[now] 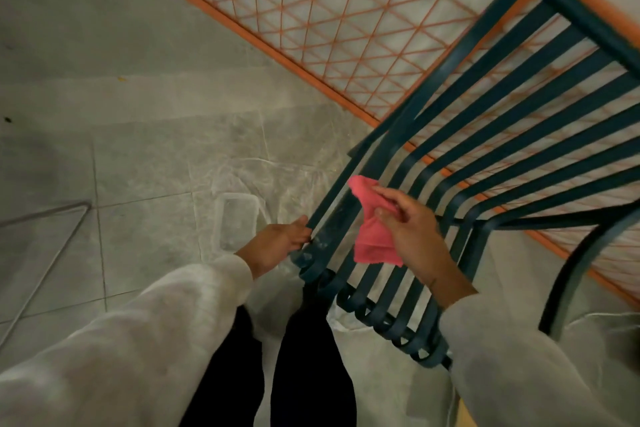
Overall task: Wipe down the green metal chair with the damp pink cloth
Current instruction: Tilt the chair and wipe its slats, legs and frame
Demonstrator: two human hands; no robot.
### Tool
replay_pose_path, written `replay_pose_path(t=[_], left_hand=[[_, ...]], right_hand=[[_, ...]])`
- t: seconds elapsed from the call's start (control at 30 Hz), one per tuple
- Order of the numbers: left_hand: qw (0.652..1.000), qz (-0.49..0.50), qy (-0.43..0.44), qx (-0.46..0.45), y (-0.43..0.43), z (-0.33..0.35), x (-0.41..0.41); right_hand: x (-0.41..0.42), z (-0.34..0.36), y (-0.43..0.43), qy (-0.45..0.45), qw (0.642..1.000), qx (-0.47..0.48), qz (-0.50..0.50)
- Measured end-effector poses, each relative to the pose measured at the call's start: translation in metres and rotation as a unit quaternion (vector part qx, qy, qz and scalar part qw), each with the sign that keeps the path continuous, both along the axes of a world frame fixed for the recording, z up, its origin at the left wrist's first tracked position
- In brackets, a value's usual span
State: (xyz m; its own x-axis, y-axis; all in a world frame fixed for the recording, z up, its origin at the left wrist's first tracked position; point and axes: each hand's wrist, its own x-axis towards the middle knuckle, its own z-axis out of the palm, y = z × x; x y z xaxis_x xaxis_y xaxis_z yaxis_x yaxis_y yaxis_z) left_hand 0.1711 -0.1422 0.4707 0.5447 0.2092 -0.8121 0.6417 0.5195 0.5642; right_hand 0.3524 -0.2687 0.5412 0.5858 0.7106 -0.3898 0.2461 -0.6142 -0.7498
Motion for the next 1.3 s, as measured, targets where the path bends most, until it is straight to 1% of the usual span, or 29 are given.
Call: replay_pose_path(t=[0.07,0.13,0.2,0.3,0.33,0.37,0.43,0.5,0.57,0.63,0.67,0.73,0.8,0.9,0.97,1.03,1.1,1.13,1.2,1.23,1.3], left_hand=[[1.0,-0.02,0.003,0.022,-0.002,-0.011,-0.005],[0.999,-0.023,0.009,0.033,-0.004,-0.02,-0.008],[0.999,-0.015,0.014,0.04,-0.007,-0.03,-0.01],[0.999,-0.019,0.001,0.035,-0.008,-0.039,-0.008],[0.999,-0.014,-0.002,0.032,-0.008,-0.042,-0.006],[1.0,-0.005,-0.003,0.023,-0.007,-0.046,-0.005],[1.0,0.019,0.0,0.009,-0.007,-0.054,-0.002],[0.999,0.035,0.001,0.005,-0.007,-0.061,-0.001],[0.999,0.046,-0.007,-0.002,-0.009,-0.068,-0.004],[0.998,0.062,-0.012,-0.013,-0.01,-0.073,-0.009],[0.997,0.069,-0.016,-0.018,-0.01,-0.074,-0.011],[0.997,0.072,-0.027,-0.018,-0.011,-0.077,-0.014],[0.996,0.077,-0.029,-0.014,-0.014,-0.079,-0.02],[0.996,0.086,-0.031,-0.014,-0.016,-0.078,-0.024],[0.997,0.074,-0.033,-0.013,-0.017,-0.078,-0.026],[0.997,0.067,-0.037,-0.011,-0.02,-0.08,-0.028],[0.996,0.074,-0.04,-0.01,-0.022,-0.082,-0.031],[0.996,0.079,-0.042,-0.011,-0.024,-0.083,-0.033],[0.994,0.094,-0.048,-0.02,-0.026,-0.086,-0.035],[0.994,0.094,-0.05,-0.026,-0.025,-0.085,-0.035],[0.993,0.1,-0.05,-0.033,-0.023,-0.087,-0.036]], right_hand=[[-0.032,-0.013,-0.001,-0.077,0.995,-0.023,0.054],[-0.062,-0.032,-0.003,-0.159,0.982,-0.004,0.107],[-0.076,-0.05,-0.007,-0.21,0.966,0.007,0.152],[-0.058,-0.059,-0.001,-0.189,0.968,-0.02,0.163],[-0.045,-0.064,0.002,-0.206,0.964,-0.02,0.167],[-0.029,-0.069,0.008,-0.224,0.96,-0.029,0.164],[0.001,-0.068,0.026,-0.211,0.966,-0.071,0.129],[0.017,-0.064,0.041,-0.215,0.963,-0.101,0.128],[0.011,-0.062,0.045,-0.246,0.949,-0.133,0.145],[-0.014,-0.058,0.038,-0.285,0.934,-0.125,0.178],[-0.029,-0.058,0.033,-0.308,0.919,-0.113,0.217],[-0.056,-0.06,0.026,-0.344,0.871,-0.127,0.328],[-0.074,-0.061,0.033,-0.341,0.831,-0.172,0.404],[-0.069,-0.049,0.051,-0.322,0.795,-0.219,0.465],[-0.044,-0.04,0.065,-0.29,0.793,-0.244,0.478],[-0.012,-0.039,0.08,-0.247,0.795,-0.31,0.459],[-0.001,-0.038,0.09,-0.207,0.819,-0.331,0.42],[-0.005,-0.036,0.091,-0.198,0.82,-0.332,0.422],[-0.023,-0.031,0.086,-0.209,0.798,-0.34,0.452],[-0.033,-0.032,0.08,-0.218,0.794,-0.327,0.463],[-0.063,-0.038,0.061,-0.234,0.778,-0.27,0.518]])
